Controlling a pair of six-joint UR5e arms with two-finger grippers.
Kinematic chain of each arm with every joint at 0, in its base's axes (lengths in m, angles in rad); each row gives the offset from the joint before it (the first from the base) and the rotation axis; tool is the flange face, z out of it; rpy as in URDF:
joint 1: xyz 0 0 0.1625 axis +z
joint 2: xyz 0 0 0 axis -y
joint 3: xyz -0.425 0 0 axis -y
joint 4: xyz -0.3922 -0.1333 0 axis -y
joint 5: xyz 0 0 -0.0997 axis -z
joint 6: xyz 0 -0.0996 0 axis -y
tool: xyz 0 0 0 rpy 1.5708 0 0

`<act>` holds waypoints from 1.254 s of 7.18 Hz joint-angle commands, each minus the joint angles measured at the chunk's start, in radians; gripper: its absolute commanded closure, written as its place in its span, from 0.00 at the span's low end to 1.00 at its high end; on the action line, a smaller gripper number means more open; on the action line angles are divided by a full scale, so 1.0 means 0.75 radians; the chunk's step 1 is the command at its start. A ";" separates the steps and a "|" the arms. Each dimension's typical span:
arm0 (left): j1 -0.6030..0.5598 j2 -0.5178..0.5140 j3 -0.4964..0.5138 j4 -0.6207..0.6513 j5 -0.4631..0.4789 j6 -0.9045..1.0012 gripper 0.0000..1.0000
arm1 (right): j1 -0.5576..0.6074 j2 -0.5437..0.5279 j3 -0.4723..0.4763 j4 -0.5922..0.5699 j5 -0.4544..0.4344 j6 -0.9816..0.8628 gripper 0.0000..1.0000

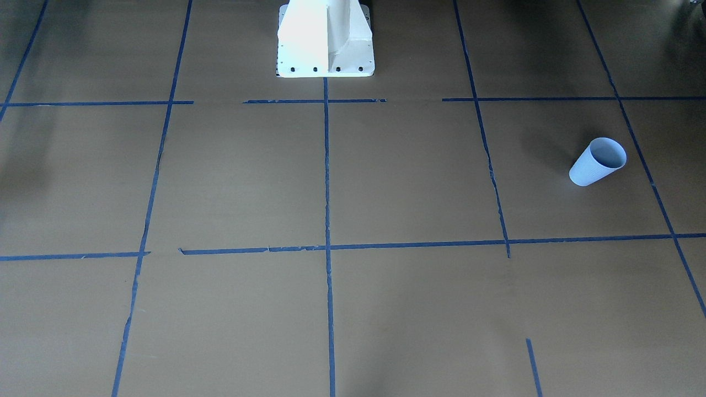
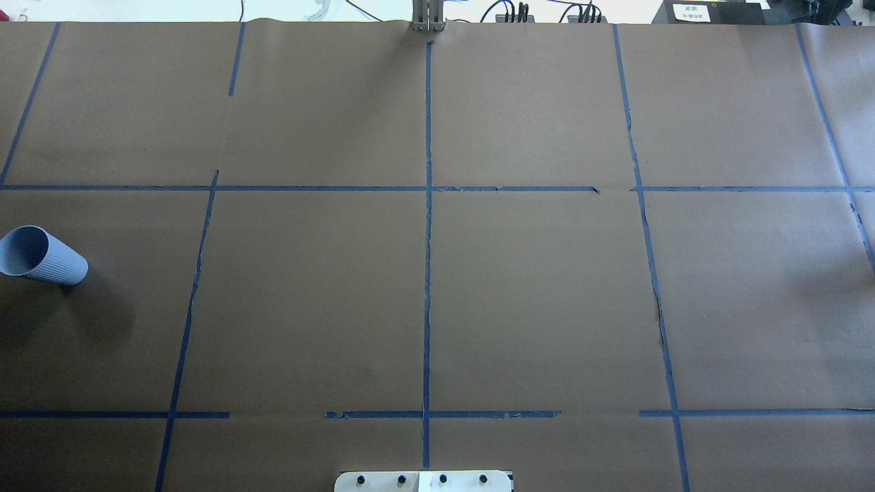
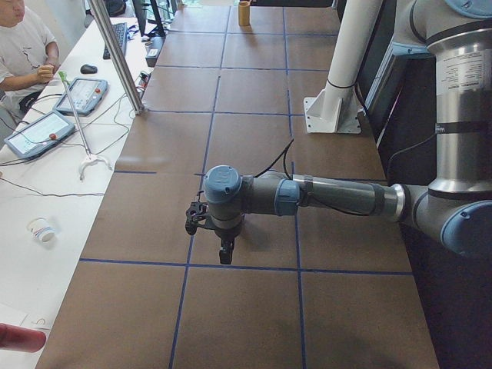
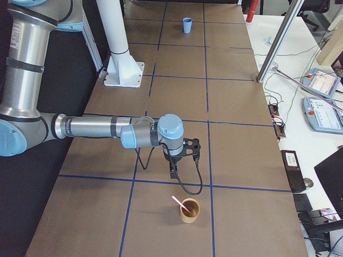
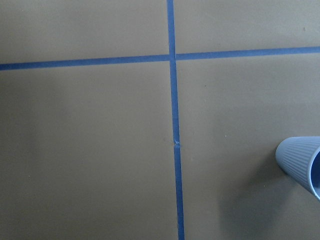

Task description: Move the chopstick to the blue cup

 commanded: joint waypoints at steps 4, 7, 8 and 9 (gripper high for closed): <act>0.002 0.008 -0.048 -0.001 0.002 -0.010 0.00 | 0.000 -0.003 -0.001 0.004 -0.004 -0.006 0.00; 0.041 0.012 0.025 -0.208 -0.004 -0.012 0.00 | -0.002 -0.003 -0.003 0.002 -0.008 -0.002 0.00; 0.172 0.010 0.038 -0.278 -0.023 -0.134 0.00 | -0.002 -0.003 -0.022 0.004 -0.004 -0.004 0.00; 0.289 0.010 0.064 -0.411 -0.013 -0.319 0.00 | -0.002 -0.003 -0.022 0.004 -0.004 -0.006 0.00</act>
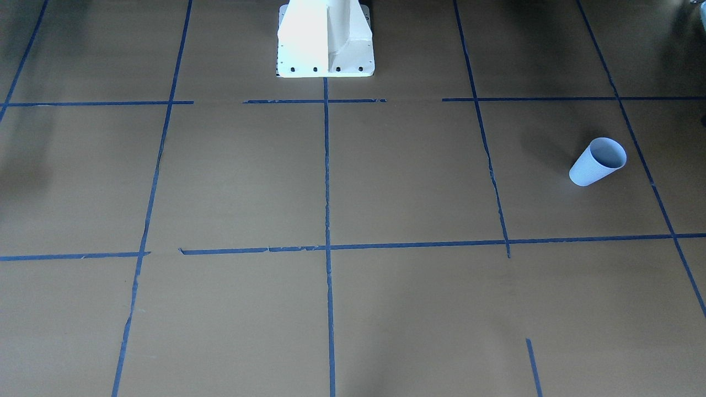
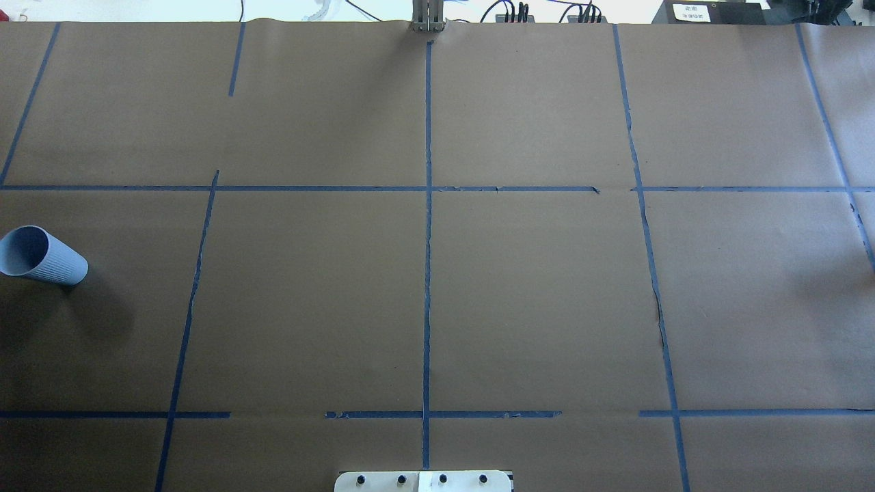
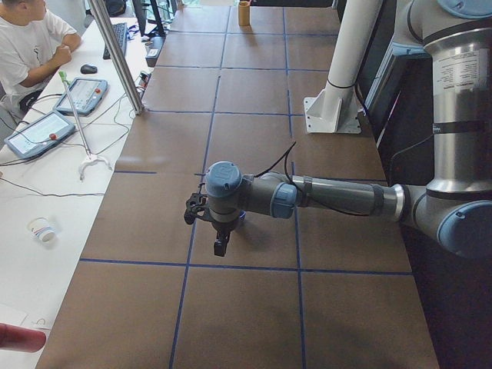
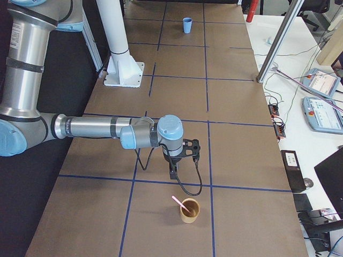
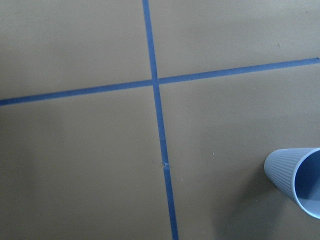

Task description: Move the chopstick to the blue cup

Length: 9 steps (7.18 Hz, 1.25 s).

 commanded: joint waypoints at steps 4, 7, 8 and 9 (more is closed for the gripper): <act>0.315 -0.006 0.139 -0.396 0.003 -0.523 0.00 | 0.000 0.000 -0.004 0.003 0.005 -0.004 0.00; 0.349 -0.031 0.174 -0.400 -0.011 -0.525 0.14 | 0.000 0.000 -0.004 0.003 0.007 -0.004 0.00; 0.372 -0.037 0.176 -0.400 -0.011 -0.525 0.40 | 0.000 0.000 -0.006 0.001 0.015 -0.006 0.00; 0.388 -0.043 0.176 -0.398 -0.013 -0.525 0.68 | 0.000 0.000 -0.006 0.001 0.019 -0.006 0.00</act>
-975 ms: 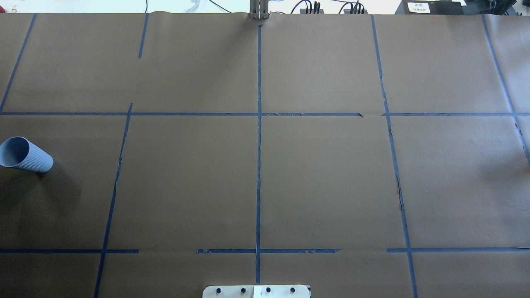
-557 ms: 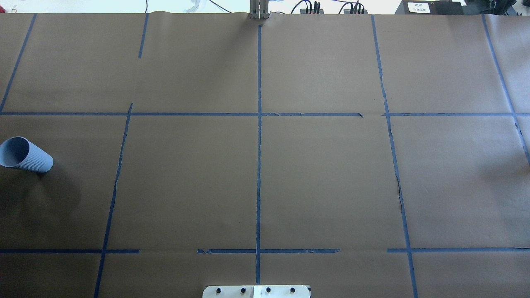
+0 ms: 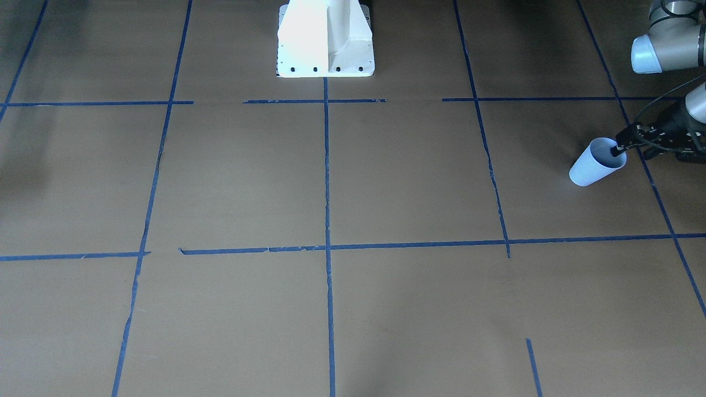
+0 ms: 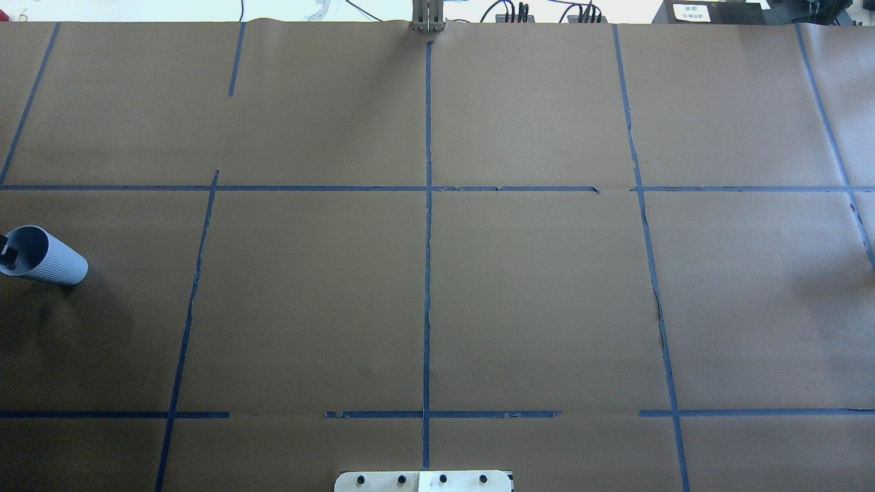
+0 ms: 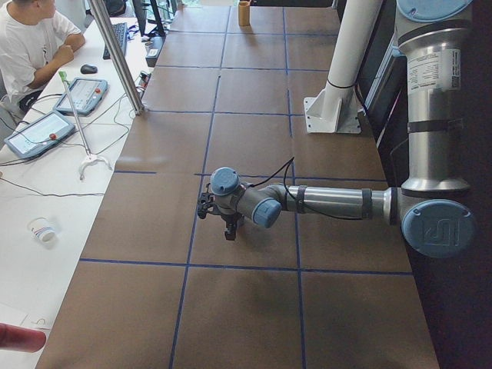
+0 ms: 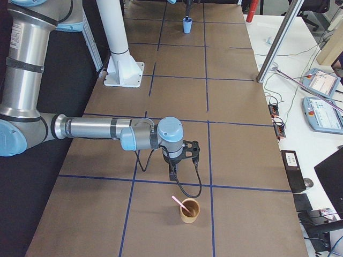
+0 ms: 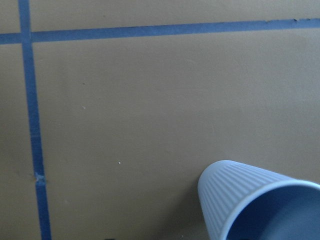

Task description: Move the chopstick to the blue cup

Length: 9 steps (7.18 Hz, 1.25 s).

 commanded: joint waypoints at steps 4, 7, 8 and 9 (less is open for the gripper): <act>0.043 -0.134 0.001 -0.031 -0.218 -0.228 1.00 | -0.002 0.002 -0.001 -0.001 0.022 -0.001 0.00; 0.318 -0.593 -0.072 -0.103 -0.182 -1.092 1.00 | -0.002 0.000 -0.001 -0.001 0.041 -0.001 0.00; 0.445 -0.698 -0.082 -0.097 0.003 -1.226 1.00 | -0.002 0.000 -0.001 -0.001 0.041 -0.003 0.00; 0.655 -0.826 -0.074 0.004 0.253 -1.260 1.00 | -0.010 0.004 0.001 0.011 0.039 -0.005 0.00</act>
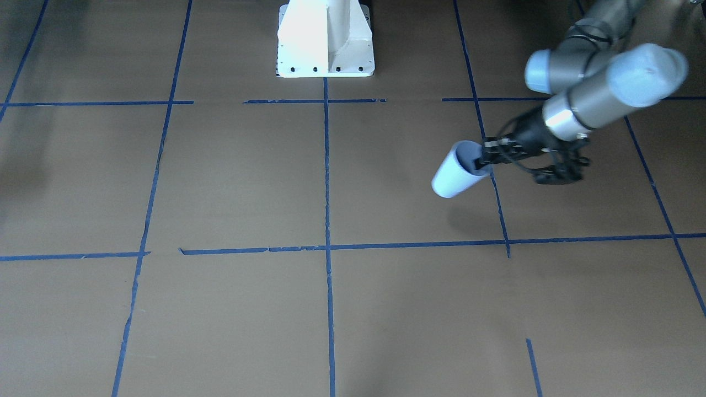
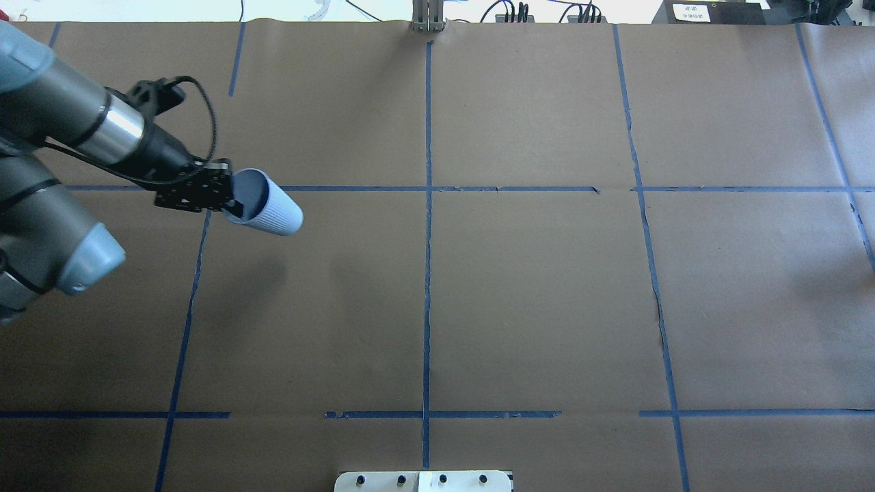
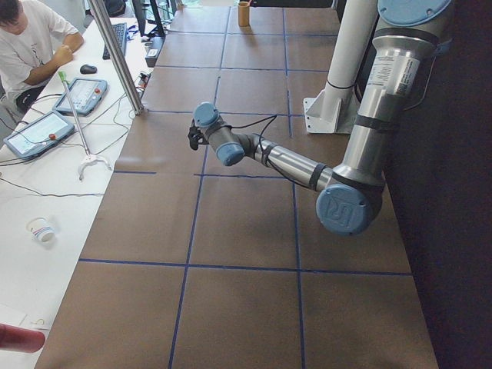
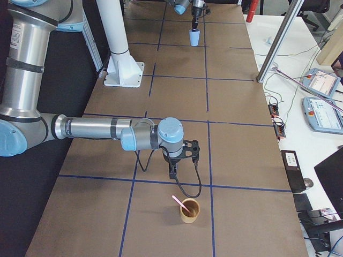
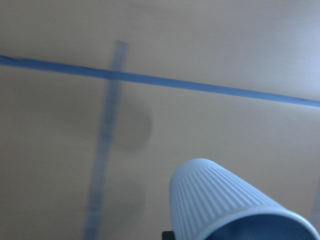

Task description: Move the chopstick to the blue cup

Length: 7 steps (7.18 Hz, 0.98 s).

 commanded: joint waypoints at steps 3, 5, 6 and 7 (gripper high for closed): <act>0.374 -0.441 0.006 0.563 0.555 -0.104 1.00 | -0.008 0.001 -0.002 0.055 0.004 0.006 0.00; 0.471 -0.445 0.022 0.565 0.639 -0.106 1.00 | -0.010 0.001 -0.004 0.057 0.044 0.004 0.00; 0.490 -0.457 0.028 0.563 0.643 -0.106 1.00 | -0.010 0.001 -0.004 0.057 0.047 0.006 0.00; 0.494 -0.457 0.036 0.561 0.641 -0.104 1.00 | -0.010 0.001 -0.004 0.057 0.049 0.006 0.00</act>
